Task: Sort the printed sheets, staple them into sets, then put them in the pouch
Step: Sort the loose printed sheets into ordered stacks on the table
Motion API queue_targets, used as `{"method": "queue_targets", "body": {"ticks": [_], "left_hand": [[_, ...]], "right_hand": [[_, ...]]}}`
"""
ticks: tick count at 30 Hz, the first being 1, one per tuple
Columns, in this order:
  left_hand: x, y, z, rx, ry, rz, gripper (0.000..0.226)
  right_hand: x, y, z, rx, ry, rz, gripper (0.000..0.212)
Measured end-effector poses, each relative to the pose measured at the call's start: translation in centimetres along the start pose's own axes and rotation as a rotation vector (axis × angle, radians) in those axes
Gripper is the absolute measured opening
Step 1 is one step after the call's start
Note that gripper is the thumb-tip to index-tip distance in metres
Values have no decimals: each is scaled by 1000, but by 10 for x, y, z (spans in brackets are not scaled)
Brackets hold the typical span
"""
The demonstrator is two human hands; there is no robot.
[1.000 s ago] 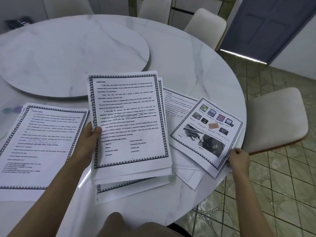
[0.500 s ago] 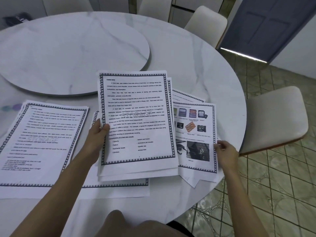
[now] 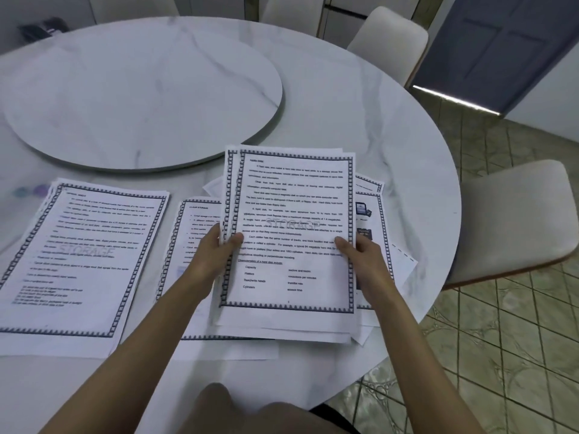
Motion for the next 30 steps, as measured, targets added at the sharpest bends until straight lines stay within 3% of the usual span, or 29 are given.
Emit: {"method": "queue_targets", "body": {"ticks": [5,7,10,20,25,30], "left_hand": [[0,-8,0,-122,-2,47,34],[1,-9,0,-114,-27,2,18],[0,-12,-2,-110,-16,-42,15],[1,-19,-9,-135,108,-16,37],[-2,-21,-11,-159,108,-60,46],[-3,-25,-13,-131,78,-79,41]], "right_hand": [[-2,4,-6,-9,92,80,14],[-4,10,-8,-8,152,155,26],[-5,14,-10,-19,186,198,40],[-23,2,-13,-102,287,270,43],[-30,4,-18,-2,180,128,16],[-20,9,-17,131,11,15,19]]}}
Point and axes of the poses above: each hand's wrist, its own z-axis away from the middle knuckle, its own x-axis out of the palm, y = z × x, the point moved 2 cm from there along -z, towards the middle knuckle
